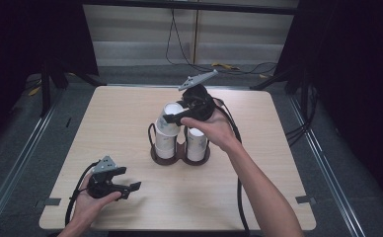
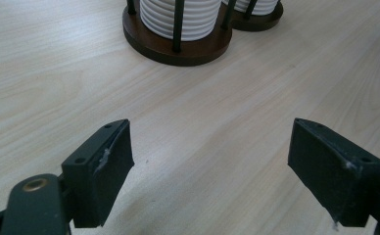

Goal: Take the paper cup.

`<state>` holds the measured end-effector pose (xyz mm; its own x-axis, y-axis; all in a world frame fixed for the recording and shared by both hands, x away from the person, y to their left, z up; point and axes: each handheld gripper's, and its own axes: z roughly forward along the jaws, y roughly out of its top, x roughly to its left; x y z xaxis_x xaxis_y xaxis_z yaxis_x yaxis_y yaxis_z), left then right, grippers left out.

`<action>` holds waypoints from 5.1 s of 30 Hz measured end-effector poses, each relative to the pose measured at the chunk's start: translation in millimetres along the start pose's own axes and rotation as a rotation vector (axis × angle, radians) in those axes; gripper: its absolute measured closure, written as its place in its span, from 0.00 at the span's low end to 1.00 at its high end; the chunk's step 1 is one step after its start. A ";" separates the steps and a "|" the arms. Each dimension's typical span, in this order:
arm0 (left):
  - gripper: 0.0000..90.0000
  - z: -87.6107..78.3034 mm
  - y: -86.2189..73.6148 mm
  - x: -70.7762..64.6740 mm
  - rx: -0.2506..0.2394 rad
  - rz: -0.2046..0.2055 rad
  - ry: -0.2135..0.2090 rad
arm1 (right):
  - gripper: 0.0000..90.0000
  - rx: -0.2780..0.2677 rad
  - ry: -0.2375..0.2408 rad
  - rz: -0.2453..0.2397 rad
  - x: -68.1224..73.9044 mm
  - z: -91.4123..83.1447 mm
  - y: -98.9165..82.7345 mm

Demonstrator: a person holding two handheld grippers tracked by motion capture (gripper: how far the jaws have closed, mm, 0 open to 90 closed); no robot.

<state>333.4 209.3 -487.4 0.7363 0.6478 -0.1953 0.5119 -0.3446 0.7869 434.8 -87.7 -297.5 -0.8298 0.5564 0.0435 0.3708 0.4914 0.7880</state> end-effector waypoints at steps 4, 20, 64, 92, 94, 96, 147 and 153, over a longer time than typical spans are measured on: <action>0.19 1.6 0.6 0.6 0.000 0.009 0.007 | 0.42 -0.007 0.010 0.002 4.8 -5.7 -4.7; 0.18 2.3 7.1 0.6 -0.020 0.041 -0.003 | 0.42 -0.032 0.036 0.044 10.0 -14.8 -37.3; 0.19 30.4 37.0 -33.5 -0.105 0.115 -0.108 | 0.42 -0.114 0.051 0.195 28.2 -15.9 -128.3; 0.18 35.5 50.1 -47.3 -0.168 0.124 -0.186 | 0.42 -0.203 0.092 0.274 33.7 -9.1 -157.4; 0.18 36.2 47.9 -48.7 -0.178 0.126 -0.189 | 0.42 -0.205 0.095 0.278 34.2 -9.1 -159.2; 0.18 36.8 46.8 -49.1 -0.180 0.129 -0.195 | 0.42 -0.219 0.108 0.281 35.1 -7.8 -160.9; 0.17 52.0 44.4 -56.9 -0.140 0.257 -0.209 | 0.42 -0.215 0.230 0.304 49.5 17.4 -159.1; 0.18 58.2 41.0 -59.1 -0.124 0.260 -0.180 | 0.42 -0.222 0.242 0.311 51.0 19.2 -155.7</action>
<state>336.6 117.4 -477.7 0.9072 0.4148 -0.0703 0.2470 -0.3899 0.8871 342.7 -123.0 -429.8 -0.7768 0.4689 0.4204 0.5411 0.1554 0.8265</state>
